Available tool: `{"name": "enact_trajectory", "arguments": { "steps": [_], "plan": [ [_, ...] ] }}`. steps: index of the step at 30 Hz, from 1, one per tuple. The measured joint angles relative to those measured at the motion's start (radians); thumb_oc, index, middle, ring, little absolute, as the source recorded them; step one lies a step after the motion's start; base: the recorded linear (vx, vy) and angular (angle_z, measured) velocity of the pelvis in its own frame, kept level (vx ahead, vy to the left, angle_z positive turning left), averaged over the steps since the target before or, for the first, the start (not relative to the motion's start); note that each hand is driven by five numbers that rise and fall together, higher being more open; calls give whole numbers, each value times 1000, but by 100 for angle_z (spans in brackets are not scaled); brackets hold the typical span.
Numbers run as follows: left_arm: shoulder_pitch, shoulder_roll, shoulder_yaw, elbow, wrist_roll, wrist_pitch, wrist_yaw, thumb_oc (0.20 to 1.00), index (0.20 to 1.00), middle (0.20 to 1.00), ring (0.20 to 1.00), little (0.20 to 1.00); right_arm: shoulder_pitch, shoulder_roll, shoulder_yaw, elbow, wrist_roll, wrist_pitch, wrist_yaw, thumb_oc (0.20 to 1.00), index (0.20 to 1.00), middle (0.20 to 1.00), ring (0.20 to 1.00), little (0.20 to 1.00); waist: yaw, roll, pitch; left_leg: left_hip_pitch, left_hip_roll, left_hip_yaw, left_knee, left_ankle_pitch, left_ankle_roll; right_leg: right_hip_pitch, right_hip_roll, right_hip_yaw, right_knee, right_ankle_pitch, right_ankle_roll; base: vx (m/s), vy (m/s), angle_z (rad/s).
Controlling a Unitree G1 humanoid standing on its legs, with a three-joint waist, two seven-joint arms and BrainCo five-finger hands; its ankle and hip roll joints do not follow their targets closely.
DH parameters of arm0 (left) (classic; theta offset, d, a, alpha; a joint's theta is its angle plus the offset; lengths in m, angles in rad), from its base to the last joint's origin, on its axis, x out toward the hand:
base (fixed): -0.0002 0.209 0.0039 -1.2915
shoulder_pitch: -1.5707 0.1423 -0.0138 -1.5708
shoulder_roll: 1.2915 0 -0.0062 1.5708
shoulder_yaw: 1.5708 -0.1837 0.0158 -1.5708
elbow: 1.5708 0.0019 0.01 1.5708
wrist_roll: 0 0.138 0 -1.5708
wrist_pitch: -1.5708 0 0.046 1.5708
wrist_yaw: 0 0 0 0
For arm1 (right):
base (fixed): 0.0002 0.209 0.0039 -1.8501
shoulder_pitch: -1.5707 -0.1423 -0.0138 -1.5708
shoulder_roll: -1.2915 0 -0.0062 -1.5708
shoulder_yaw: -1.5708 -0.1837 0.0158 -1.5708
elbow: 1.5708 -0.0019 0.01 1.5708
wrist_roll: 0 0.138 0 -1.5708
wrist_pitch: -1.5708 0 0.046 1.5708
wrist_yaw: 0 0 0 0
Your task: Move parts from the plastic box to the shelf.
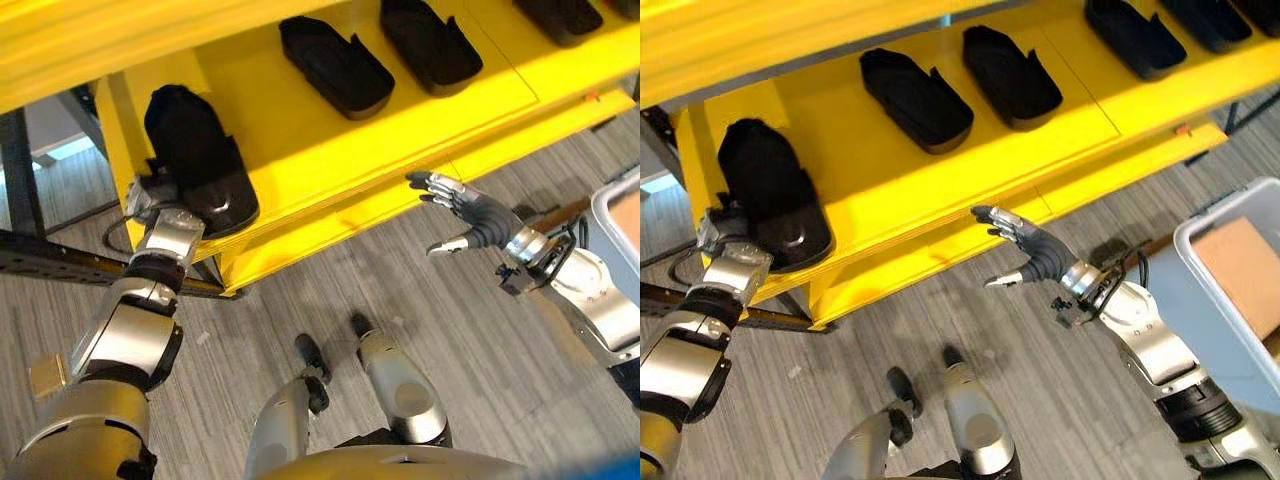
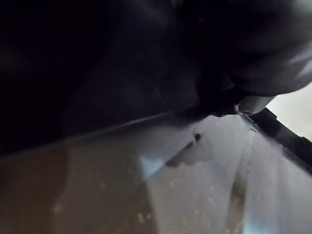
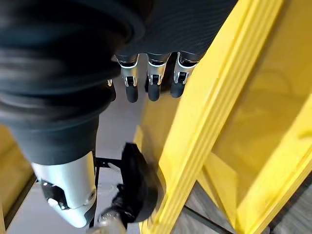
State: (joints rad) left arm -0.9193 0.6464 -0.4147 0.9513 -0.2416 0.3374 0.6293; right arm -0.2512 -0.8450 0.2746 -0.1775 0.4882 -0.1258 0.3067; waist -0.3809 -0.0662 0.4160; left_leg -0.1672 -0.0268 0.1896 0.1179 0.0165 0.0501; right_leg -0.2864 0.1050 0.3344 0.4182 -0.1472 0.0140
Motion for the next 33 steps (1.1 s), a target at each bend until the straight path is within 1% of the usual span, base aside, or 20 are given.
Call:
{"name": "enact_trajectory", "arguments": {
  "steps": [2,3,5,6,9,15,18,20,22,23,24,25,26,27,28,29,30,31,32,33],
  "plan": [
    [-5,-4,1,-31,0,-1,-12,200,200,200,200,200,4,0,-9,1,0,-2,-7,1000,1000,1000,1000,1000,-4,32,3,-5,1,-36,-7,19,-41,7,-1,-54,-24,29,-26,101,-188,48],
    [-4,-5,0,-41,0,-2,-16,200,200,200,200,200,18,0,-17,1,0,-2,-8,1000,1000,1000,1000,1000,-5,33,2,3,-2,-41,9,3,-63,17,-2,-67,-32,29,-26,95,-205,37],
    [-2,-2,1,-56,3,-7,-20,200,200,200,200,200,29,-2,-27,0,0,-13,-8,1000,1000,1000,1000,1000,-2,34,2,10,3,-63,17,-3,-63,23,6,-88,-36,30,-27,102,-152,20],
    [-2,-4,1,-58,17,-8,-20,200,200,200,200,200,29,-3,-28,0,0,-14,-7,1000,1000,1000,1000,1000,-4,34,2,7,8,-63,24,-13,-77,24,9,-96,-38,30,-28,128,-157,17],
    [-2,-4,0,-55,26,-8,-22,200,200,200,200,200,29,-4,-28,0,0,-14,-5,1000,1000,1000,1000,1000,-3,33,2,9,12,-64,40,-36,-72,24,16,-105,-36,24,-36,110,-116,4],
    [-2,-6,1,-53,27,-8,-22,200,200,200,200,200,39,-3,-33,0,-1,-23,-2,1000,1000,1000,1000,1000,-8,34,2,10,11,-63,40,-29,-60,26,14,-107,-30,22,-39,84,-142,1],
    [0,-6,1,-5,28,-9,-22,200,200,200,200,200,46,-2,-35,0,-1,-24,-7,1000,1000,1000,1000,1000,-15,36,2,14,12,-63,47,-31,-60,25,10,-111,-8,6,-47,170,-150,8],
    [30,-9,9,18,27,-12,-22,200,200,200,200,200,66,-2,-39,-1,-3,-25,-7,1000,1000,1000,1000,1000,-17,38,2,13,8,-63,101,-64,-52,22,7,-114,52,-33,-64,187,-195,6],
    [57,-16,10,16,27,-13,-21,200,200,200,200,200,118,0,-60,-6,-6,-29,-4,1000,1000,1000,1000,1000,-16,40,1,6,6,-65,156,-108,-60,9,7,-117,124,-78,-82,166,-164,7],
    [81,-31,15,1,26,-13,-19,200,200,200,200,200,155,0,-96,-32,-23,-29,-1,1000,1000,1000,1000,1000,-20,61,-10,-2,6,-61,164,-117,-65,-5,8,-120,147,-92,-92,109,-137,10],
    [100,-50,22,-5,26,-14,-19,200,200,200,200,200,168,0,-117,-49,-32,-31,2,1000,1000,1000,1000,1000,-30,82,-18,-16,10,-61,183,-107,-75,-13,7,-129,152,-93,-102,49,-102,22],
    [109,-55,24,-15,25,-23,-20,200,200,200,200,200,170,-2,-119,-52,-40,-34,7,1000,1000,1000,1000,1000,-45,80,-19,-57,11,-65,260,-94,-101,-19,0,-141,170,-97,-115,68,-17,26],
    [112,-55,23,-28,26,-30,-20,200,200,200,200,200,174,-6,-128,-56,-43,-36,14,1000,1000,1000,1000,1000,-51,78,-17,-113,26,-65,379,-113,-118,-28,-10,-159,176,-94,-121,87,127,21],
    [109,-55,21,-29,25,-30,-20,200,200,200,200,200,184,-5,-135,-60,-43,-36,21,1000,1000,1000,1000,1000,-55,78,-18,-142,63,-59,469,-123,-130,-32,-9,-163,182,-92,-121,138,231,16],
    [109,-54,20,-29,25,-30,-20,200,200,200,200,200,200,-4,-147,-68,-45,-36,29,1000,1000,1000,1000,1000,-56,79,-18,-128,98,-61,447,-124,-140,-29,-8,-169,186,-93,-119,149,255,18],
    [107,-51,17,-25,22,-31,-22,200,200,200,200,200,221,-3,-159,-73,-52,-40,36,1000,1000,1000,1000,1000,-60,79,-18,-82,135,-78,326,-112,-160,-26,-3,-162,189,-99,-108,185,321,21],
    [102,-48,16,-15,16,-37,-22,200,200,200,200,200,222,-4,-159,-70,-60,-40,40,1000,1000,1000,1000,1000,-63,79,-18,-39,151,-113,190,-89,-193,-21,0,-152,181,-99,-109,191,301,10],
    [94,-47,16,0,15,-39,-22,200,200,200,200,200,217,-5,-160,-69,-73,-40,43,1000,1000,1000,1000,1000,-58,79,-18,-10,167,-149,61,-66,-206,-16,-1,-145,170,-89,-115,205,296,-2],
    [83,-48,10,35,14,-50,-24,200,200,200,200,200,206,-6,-161,-65,-76,-40,47,1000,1000,1000,1000,1000,-53,79,-18,0,187,-165,-22,-45,-203,1,0,-128,141,-80,-104,222,237,-12],
    [81,-48,10,58,13,-58,-25,200,200,200,200,200,199,-6,-166,-65,-76,-40,47,1000,1000,1000,1000,1000,-47,79,-18,5,197,-167,-71,-33,-203,16,-1,-123,117,-69,-92,215,216,-20]
  ]
}}
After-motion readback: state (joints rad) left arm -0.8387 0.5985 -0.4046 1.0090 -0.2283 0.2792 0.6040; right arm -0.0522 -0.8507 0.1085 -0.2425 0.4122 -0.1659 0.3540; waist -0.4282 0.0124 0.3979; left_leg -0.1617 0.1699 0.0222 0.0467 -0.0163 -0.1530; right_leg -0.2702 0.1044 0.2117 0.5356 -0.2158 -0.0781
